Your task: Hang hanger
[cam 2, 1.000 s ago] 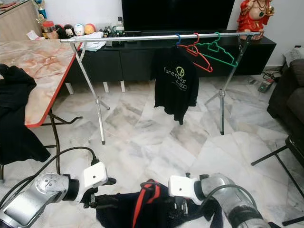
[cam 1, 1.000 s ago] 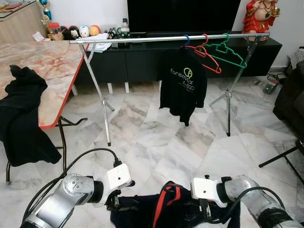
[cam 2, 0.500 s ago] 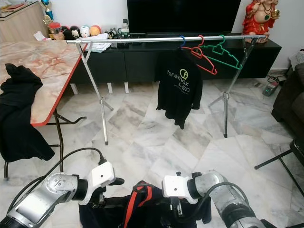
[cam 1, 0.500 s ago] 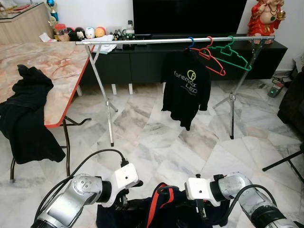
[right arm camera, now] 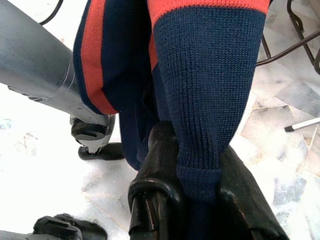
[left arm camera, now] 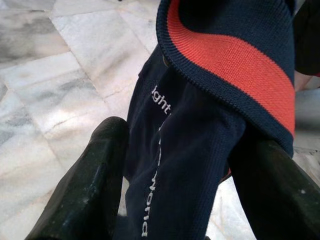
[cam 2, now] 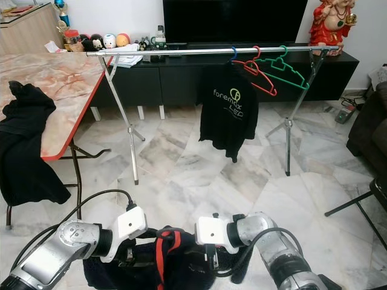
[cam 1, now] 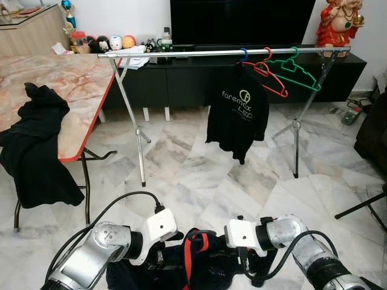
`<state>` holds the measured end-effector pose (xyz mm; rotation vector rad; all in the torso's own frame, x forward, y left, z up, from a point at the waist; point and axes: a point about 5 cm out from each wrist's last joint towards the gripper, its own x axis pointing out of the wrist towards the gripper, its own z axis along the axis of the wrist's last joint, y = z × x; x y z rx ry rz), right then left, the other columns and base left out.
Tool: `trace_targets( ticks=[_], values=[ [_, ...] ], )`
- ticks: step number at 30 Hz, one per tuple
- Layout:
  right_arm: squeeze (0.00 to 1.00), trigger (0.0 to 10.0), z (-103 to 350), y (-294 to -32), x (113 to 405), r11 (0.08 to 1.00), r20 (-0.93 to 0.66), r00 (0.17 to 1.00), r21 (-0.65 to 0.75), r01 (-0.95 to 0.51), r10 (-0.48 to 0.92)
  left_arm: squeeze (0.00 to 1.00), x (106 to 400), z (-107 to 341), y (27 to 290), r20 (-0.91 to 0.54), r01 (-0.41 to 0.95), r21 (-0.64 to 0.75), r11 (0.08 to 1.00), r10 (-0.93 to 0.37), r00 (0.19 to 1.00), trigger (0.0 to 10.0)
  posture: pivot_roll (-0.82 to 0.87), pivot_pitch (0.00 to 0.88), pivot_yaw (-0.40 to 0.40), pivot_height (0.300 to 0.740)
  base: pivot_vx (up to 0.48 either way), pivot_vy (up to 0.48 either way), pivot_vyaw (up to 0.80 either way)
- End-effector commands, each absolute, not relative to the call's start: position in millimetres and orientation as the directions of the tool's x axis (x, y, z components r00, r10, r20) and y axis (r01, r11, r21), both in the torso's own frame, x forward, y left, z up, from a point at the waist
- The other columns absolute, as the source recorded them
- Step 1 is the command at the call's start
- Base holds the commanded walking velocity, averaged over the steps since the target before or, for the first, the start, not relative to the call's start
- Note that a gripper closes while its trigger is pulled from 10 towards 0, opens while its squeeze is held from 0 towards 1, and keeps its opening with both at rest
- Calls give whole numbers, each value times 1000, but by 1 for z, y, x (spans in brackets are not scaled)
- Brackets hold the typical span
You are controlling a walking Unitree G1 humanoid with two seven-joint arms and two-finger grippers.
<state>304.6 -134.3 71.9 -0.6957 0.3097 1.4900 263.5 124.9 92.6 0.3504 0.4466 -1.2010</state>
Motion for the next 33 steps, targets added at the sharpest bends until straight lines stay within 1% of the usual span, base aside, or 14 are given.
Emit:
trace_targets(
  ticks=[1,5,7,8,9,10,21,26,33],
  values=[
    [0,0,84,-126,310,-61,-541,101,-272,-960,835,0,261,93,122,-492,946,8,323,-823,285,10000,24,49,14,740,0,0,0],
    [0,0,84,-124,310,-60,-537,98,-270,-961,838,0,262,93,119,-485,944,7,330,-824,292,10000,24,53,13,740,0,0,0],
    [0,0,84,-124,310,-57,-533,99,-269,-961,840,0,264,93,118,-479,936,14,351,-820,315,10000,24,57,14,740,0,0,0],
    [0,0,85,-124,310,-55,-530,100,-269,-962,842,0,266,93,118,-474,931,19,363,-817,329,4980,23,59,15,740,0,0,0],
    [0,0,85,-124,310,-55,-530,100,-269,-962,842,0,266,93,118,-474,931,19,363,-817,329,4980,23,59,15,740,0,0,0],
    [0,0,85,-124,311,-52,-527,101,-268,-962,844,0,268,94,119,-470,926,25,376,-814,343,0,23,61,15,740,0,0,0],
    [0,0,92,-125,316,-25,-506,127,-283,-959,853,0,267,93,118,-488,933,26,358,-810,325,0,21,66,17,740,0,0,0],
    [0,0,98,-124,321,-6,-499,151,-299,-954,853,0,263,92,117,-497,942,10,335,-816,295,0,21,75,15,740,0,0,0],
    [0,0,103,-122,325,14,-482,168,-307,-952,860,0,263,92,116,-498,940,-4,340,-816,293,0,22,79,13,740,0,0,0]
  ],
)
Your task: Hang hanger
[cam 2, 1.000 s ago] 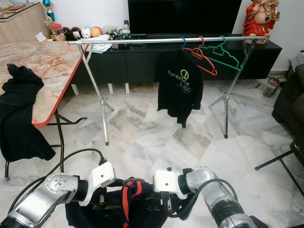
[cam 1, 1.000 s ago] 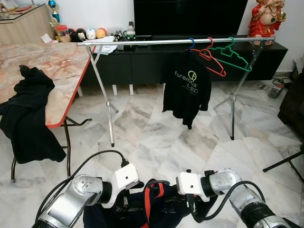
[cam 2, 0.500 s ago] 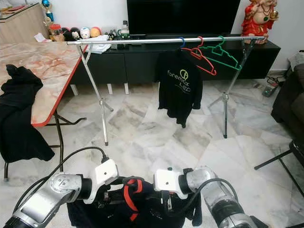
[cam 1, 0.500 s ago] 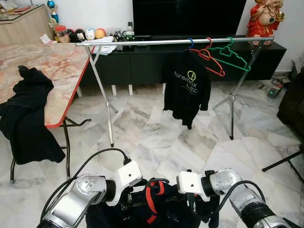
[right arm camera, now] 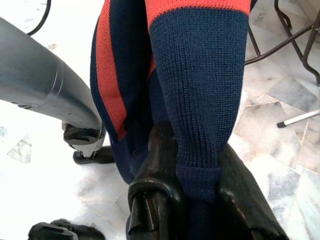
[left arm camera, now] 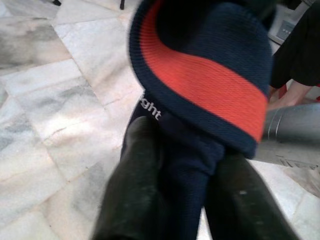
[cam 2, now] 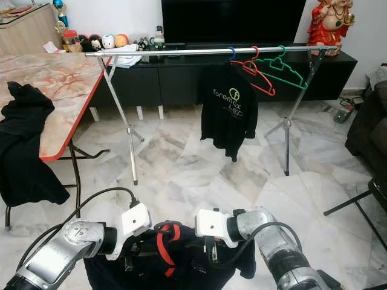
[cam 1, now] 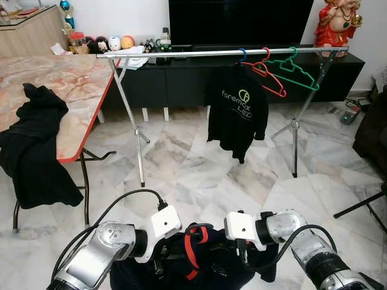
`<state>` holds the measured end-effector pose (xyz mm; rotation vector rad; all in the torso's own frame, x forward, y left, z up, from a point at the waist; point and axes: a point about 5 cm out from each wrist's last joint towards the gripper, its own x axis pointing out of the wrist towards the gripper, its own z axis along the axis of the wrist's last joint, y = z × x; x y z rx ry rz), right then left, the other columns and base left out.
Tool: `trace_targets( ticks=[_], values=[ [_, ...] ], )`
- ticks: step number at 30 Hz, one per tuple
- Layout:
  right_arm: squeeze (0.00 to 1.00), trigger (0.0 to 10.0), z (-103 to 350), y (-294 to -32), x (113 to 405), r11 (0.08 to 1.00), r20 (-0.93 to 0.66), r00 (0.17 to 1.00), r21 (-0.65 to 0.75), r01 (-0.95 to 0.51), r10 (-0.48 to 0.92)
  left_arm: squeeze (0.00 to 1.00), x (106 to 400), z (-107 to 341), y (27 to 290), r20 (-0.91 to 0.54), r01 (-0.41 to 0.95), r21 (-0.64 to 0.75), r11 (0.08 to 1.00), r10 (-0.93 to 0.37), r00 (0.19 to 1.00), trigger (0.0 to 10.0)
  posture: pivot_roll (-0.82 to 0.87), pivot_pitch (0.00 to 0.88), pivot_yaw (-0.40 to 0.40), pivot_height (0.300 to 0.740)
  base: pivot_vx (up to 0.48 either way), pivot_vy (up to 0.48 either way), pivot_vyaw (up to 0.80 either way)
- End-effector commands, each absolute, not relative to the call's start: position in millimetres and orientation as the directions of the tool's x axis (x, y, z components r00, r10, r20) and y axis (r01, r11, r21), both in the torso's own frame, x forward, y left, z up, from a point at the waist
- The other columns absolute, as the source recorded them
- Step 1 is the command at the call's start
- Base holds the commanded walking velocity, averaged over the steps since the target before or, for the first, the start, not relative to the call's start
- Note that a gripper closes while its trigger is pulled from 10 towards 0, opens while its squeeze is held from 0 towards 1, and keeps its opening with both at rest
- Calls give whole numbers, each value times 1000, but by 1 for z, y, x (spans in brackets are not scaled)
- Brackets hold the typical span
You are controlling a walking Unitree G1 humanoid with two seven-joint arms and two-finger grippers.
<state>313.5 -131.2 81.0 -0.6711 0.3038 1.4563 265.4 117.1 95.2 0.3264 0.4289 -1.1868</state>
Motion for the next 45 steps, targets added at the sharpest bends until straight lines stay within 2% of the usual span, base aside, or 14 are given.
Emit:
trace_targets(
  ticks=[1,30,31,34,35,36,40,43,44,45],
  values=[
    [0,0,104,-122,326,16,-479,170,-309,-951,861,0,263,92,116,-500,940,-8,342,-815,292,0,23,80,13,740,0,0,0],
    [0,0,110,-119,331,50,-454,191,-304,-951,870,0,263,95,113,-492,945,-23,326,-827,273,0,28,91,13,740,0,0,0],
    [0,10000,110,-119,331,65,-446,203,-305,-950,871,0,263,95,112,-489,945,-25,327,-828,274,0,28,91,13,740,0,0,0],
    [0,10000,111,-118,332,70,-437,206,-307,-949,875,0,263,95,112,-482,944,-30,330,-832,276,0,32,99,17,740,0,0,0],
    [357,10000,111,-118,332,75,-433,206,-301,-951,878,0,263,96,112,-480,943,-30,331,-832,276,0,32,99,17,740,0,0,0],
    [1000,10000,112,-118,333,84,-423,207,-290,-953,882,0,263,96,113,-479,942,-31,335,-832,280,0,32,100,17,740,0,0,0],
    [1000,10000,113,-118,332,68,-428,181,-268,-961,885,0,264,96,114,-479,940,-26,340,-830,287,0,31,102,19,740,0,0,0],
    [1000,10000,109,-122,326,-2,-459,93,-202,-979,884,0,264,96,114,-481,941,-24,337,-830,285,0,31,102,19,740,0,0,0],
    [1000,10000,105,-124,322,-46,-487,46,-175,-983,872,0,264,96,114,-483,943,-22,331,-830,280,0,33,104,19,740,0,0,0],
    [1000,10000,97,-129,312,-140,-553,-51,-120,-983,832,0,265,96,116,-491,949,-4,316,-827,273,0,32,103,19,740,0,0,0]
  ],
)
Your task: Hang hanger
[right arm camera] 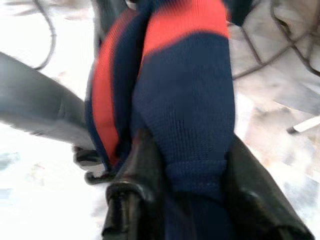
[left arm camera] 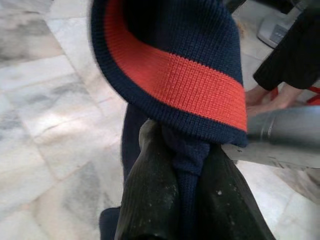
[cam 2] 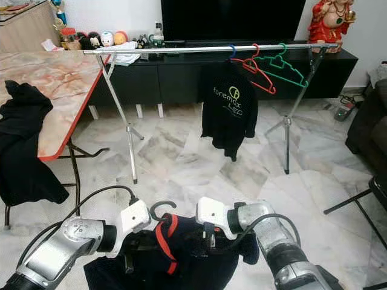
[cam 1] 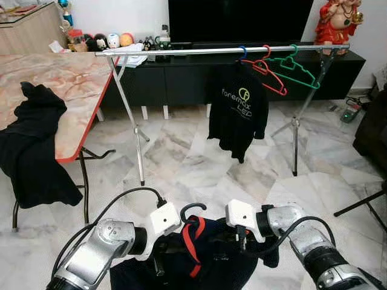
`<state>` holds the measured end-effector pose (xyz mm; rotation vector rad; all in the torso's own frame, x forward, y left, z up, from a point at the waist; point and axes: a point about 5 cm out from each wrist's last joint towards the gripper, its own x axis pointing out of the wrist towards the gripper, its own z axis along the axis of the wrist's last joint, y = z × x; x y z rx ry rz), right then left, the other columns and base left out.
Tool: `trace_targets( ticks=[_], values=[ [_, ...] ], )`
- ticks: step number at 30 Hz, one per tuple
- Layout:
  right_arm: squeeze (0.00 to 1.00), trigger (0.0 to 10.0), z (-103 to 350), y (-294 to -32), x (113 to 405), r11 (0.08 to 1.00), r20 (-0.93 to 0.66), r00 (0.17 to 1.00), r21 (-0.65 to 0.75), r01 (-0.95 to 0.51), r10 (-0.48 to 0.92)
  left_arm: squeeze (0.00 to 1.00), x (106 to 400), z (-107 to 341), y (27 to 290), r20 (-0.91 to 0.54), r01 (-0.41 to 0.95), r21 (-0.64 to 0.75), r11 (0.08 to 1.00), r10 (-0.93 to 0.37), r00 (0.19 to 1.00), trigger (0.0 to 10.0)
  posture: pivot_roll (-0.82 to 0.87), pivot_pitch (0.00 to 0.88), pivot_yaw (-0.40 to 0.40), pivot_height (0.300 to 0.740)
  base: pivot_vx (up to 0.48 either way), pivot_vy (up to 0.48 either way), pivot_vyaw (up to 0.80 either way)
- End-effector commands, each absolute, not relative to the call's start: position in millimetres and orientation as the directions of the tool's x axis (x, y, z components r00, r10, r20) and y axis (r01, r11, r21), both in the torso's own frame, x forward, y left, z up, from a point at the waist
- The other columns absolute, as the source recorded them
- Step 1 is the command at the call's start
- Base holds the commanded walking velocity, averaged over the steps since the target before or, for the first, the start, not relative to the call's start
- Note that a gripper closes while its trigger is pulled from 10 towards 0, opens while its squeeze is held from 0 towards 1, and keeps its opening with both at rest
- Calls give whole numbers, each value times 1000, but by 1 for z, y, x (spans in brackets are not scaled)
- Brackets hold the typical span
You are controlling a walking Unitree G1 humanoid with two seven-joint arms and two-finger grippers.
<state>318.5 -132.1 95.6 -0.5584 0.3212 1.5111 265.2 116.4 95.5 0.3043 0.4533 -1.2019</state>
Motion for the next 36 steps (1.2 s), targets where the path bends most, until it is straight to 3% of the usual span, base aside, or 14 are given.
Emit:
trace_targets(
  ticks=[1,14,20,22,25,27,28,29,30,31,32,33,35,36],
  values=[
    [1000,10000,93,-133,308,-175,-576,-93,-89,-981,813,0,265,96,117,-495,950,5,311,-825,272,0,32,105,16,740,0,0,0],
    [1000,10000,95,-150,308,-116,-584,-54,-69,-991,810,0,271,83,132,-527,920,17,392,-778,342,0,30,97,17,740,0,0,0],
    [1000,10000,101,-146,314,-21,-508,42,-116,-993,860,0,272,77,139,-533,893,25,450,-749,393,0,34,93,15,740,0,0,0],
    [1000,10000,106,-147,322,114,-428,171,-155,-981,888,0,276,69,147,-534,853,41,521,-710,459,0,35,91,14,740,0,0,0],
    [1000,10000,108,-149,325,178,-392,226,-155,-972,892,0,278,66,149,-536,832,47,552,-689,488,0,31,91,14,740,0,0,0],
    [1000,10000,115,-150,333,329,-284,363,-163,-930,887,0,285,57,156,-545,776,101,623,-618,567,0,20,89,19,740,0,0,0],
    [1000,10000,116,-151,338,466,-198,486,-139,-874,851,0,291,52,163,-539,695,135,706,-536,650,0,17,88,20,740,0,0,0],
    [1000,10000,114,-152,339,509,-177,525,-130,-851,832,0,294,50,165,-535,655,142,742,-500,681,0,17,88,20,740,0,0,0],
    [1000,10000,107,-153,338,581,-166,589,-99,-808,791,0,298,48,170,-537,578,208,789,-402,742,1137,17,88,19,740,0,0,0],
    [1000,10000,103,-153,337,597,-170,604,-93,-796,779,0,300,47,172,-539,555,240,796,-366,758,1137,17,88,19,740,0,0,0],
    [953,10000,97,-155,336,636,-182,640,-84,-767,747,0,301,45,176,-543,514,260,818,-316,778,4235,16,87,19,740,0,0,0],
    [0,10000,82,-159,333,708,-213,700,-50,-705,682,0,301,42,180,-537,457,247,854,-272,798,10000,14,81,18,740,0,0,0],
    [0,10000,64,-167,329,810,-255,783,3,-586,568,0,302,41,183,-517,396,228,889,-234,823,10000,14,77,19,740,0,0,0],
    [0,10000,39,-177,318,901,-338,840,63,-430,424,0,301,42,182,-475,351,192,916,-226,850,10000,15,70,21,740,0,0,0]
  ],
)
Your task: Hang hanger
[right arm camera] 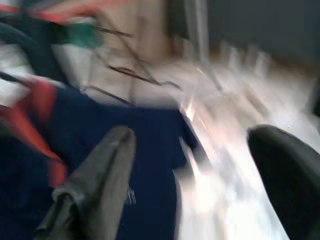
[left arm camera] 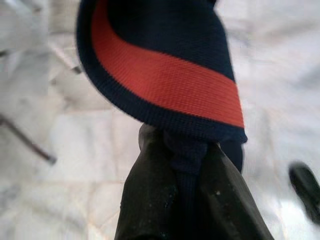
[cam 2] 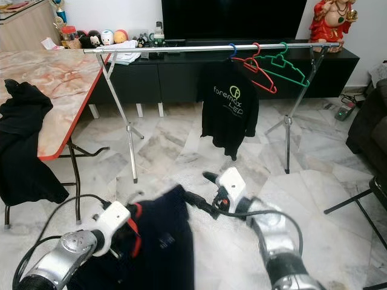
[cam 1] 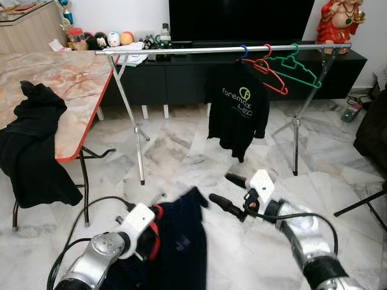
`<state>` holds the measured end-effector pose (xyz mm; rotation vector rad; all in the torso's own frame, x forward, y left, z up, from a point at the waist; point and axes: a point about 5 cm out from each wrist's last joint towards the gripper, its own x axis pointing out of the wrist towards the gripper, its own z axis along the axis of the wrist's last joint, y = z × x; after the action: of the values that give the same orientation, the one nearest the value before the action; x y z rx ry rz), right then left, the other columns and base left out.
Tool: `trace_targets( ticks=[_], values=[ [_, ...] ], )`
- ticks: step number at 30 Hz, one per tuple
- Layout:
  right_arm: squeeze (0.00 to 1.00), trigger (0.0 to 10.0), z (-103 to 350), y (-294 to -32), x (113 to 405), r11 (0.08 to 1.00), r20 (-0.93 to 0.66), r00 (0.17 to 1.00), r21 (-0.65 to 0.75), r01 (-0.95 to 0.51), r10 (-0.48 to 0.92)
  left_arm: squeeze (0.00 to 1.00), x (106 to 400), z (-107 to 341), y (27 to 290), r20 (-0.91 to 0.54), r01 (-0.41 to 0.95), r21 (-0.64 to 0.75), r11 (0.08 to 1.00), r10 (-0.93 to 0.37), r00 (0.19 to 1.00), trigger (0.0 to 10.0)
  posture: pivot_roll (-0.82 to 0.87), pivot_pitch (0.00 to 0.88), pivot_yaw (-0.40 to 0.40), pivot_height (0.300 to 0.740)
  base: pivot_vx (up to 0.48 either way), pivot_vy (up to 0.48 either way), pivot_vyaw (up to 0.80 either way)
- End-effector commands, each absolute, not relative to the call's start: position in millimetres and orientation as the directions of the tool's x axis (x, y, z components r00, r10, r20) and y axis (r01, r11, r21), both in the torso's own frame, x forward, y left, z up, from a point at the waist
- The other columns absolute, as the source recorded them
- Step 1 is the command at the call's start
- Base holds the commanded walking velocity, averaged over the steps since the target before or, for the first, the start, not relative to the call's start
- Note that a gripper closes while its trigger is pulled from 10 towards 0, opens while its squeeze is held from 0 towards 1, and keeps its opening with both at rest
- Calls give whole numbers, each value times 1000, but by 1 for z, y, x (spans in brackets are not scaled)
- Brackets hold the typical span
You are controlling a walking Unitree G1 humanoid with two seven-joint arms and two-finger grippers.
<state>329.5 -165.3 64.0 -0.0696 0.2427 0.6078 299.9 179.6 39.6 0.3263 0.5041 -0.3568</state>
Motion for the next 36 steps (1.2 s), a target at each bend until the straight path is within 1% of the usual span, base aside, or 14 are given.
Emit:
trace_targets(
  ticks=[1,4,5,6,7,9,11,13,16,17,19,22,27,36],
  values=[
    [0,10000,31,-179,313,921,-365,849,69,-384,382,0,301,42,182,-458,337,180,924,-225,860,10000,15,70,21,740,0,0,0],
    [0,10000,-5,-189,288,980,-526,828,118,-157,196,0,300,42,181,-407,271,126,954,-199,891,10000,16,59,22,740,0,0,0],
    [0,10000,-15,-191,279,987,-559,814,126,-105,158,0,299,40,182,-399,244,130,961,-174,900,10000,16,51,24,740,0,0,0],
    [0,10000,-34,-189,258,979,-616,778,202,5,123,0,295,37,182,-391,217,131,967,-151,908,10000,12,36,27,740,0,0,0],
    [0,10000,-40,-188,251,973,-630,769,225,40,114,0,293,36,182,-387,208,130,969,-144,911,10000,10,34,27,740,0,0,0],
    [0,10000,-50,-189,238,945,-664,745,276,173,58,0,290,34,183,-372,181,122,976,-124,920,10000,11,21,28,740,0,0,0],
    [0,10000,-61,-193,223,872,-705,708,327,364,-31,0,286,33,186,-357,155,115,981,-105,928,10000,11,11,30,740,0,0,0],
    [0,10000,-69,-199,209,834,-752,651,291,470,-104,0,281,30,190,-361,125,104,987,-79,929,10000,16,0,25,740,0,0,0],
    [0,10000,-76,-202,196,859,-783,608,215,464,-132,0,276,29,191,-352,91,33,995,-74,933,10000,31,0,13,740,0,0,0],
    [0,10000,-77,-199,194,901,-786,609,184,394,-106,0,276,30,191,-336,94,39,995,-76,939,10000,29,0,12,740,259,0,0],
    [0,10000,-78,-198,191,921,-786,609,158,357,-102,0,275,28,191,-349,93,73,993,-62,935,10000,31,0,13,740,322,0,0],
    [0,10000,-82,-201,185,908,-804,581,139,396,-130,0,276,25,188,-361,115,94,989,-73,930,10000,25,0,22,740,393,0,0],
    [0,10000,-83,-202,182,914,-804,573,101,393,-158,0,278,27,186,-361,139,87,987,-98,927,10000,6,0,39,740,458,0,0],
    [0,10000,-83,-202,180,914,-805,575,111,391,-149,0,282,29,186,-364,143,93,985,-100,926,10000,20,0,34,740,480,0,0]
  ],
)
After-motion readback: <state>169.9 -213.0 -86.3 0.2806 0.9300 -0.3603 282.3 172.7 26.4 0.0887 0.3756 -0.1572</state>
